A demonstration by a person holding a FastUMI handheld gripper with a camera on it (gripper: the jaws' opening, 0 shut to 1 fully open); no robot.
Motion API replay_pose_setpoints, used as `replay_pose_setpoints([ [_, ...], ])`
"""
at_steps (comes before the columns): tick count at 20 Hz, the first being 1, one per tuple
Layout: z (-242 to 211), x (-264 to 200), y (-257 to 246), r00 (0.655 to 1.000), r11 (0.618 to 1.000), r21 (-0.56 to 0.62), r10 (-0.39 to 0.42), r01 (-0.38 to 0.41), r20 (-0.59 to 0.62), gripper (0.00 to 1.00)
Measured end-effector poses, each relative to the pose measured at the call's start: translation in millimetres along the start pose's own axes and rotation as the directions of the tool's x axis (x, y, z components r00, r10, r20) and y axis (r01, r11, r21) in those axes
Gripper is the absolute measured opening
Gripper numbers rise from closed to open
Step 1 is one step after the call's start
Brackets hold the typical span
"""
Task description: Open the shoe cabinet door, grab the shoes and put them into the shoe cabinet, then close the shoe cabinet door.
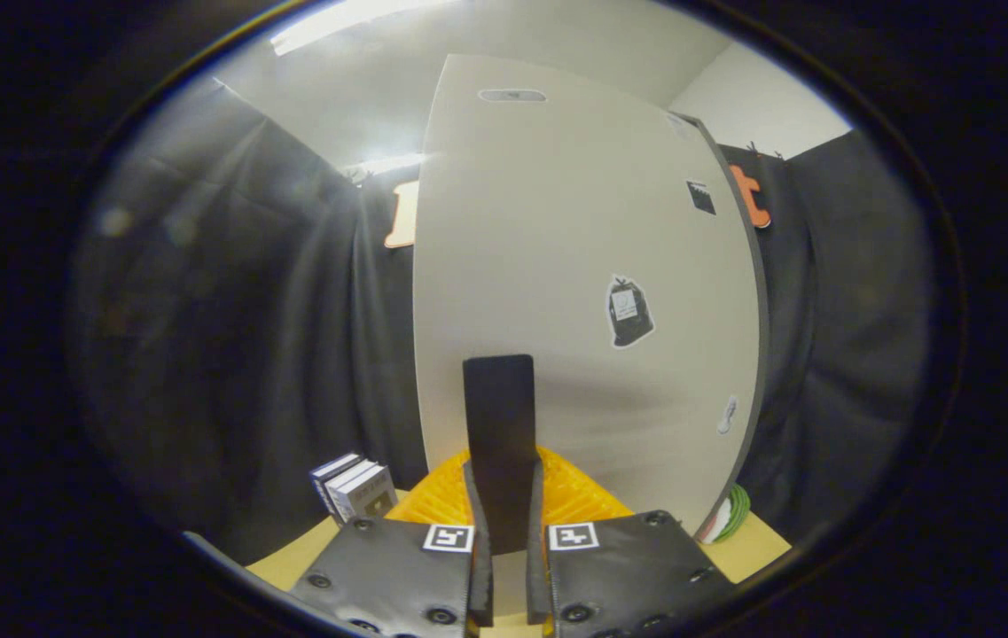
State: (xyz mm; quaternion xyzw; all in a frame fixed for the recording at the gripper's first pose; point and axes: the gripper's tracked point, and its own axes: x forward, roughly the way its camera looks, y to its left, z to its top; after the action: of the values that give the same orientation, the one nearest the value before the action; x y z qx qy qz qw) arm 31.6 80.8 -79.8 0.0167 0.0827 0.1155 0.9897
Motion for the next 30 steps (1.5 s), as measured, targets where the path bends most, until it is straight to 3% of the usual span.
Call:
replay_pose_setpoints([
  [4, 2.4, -34.6, -25.6, 0.999, 0.999, -0.002, 0.035, -0.035, -0.011, 0.16],
  [8, 7.3, -68.0, -60.3, 1.0, 1.0, -0.02, 0.014, -0.014, -0.004, 0.16],
  [16, 11.9, -120.3, -136.5, 0.987, 0.986, -0.049, -0.16, 0.159, -0.005, 0.14],
  [21, 6.9, -122.0, -160.6, 0.981, 0.98, -0.048, -0.192, 0.191, -0.017, 0.13],
  [30, 7.8, -130.2, -216.4, 0.991, 0.992, 0.004, -0.129, 0.129, -0.04, 0.11],
])
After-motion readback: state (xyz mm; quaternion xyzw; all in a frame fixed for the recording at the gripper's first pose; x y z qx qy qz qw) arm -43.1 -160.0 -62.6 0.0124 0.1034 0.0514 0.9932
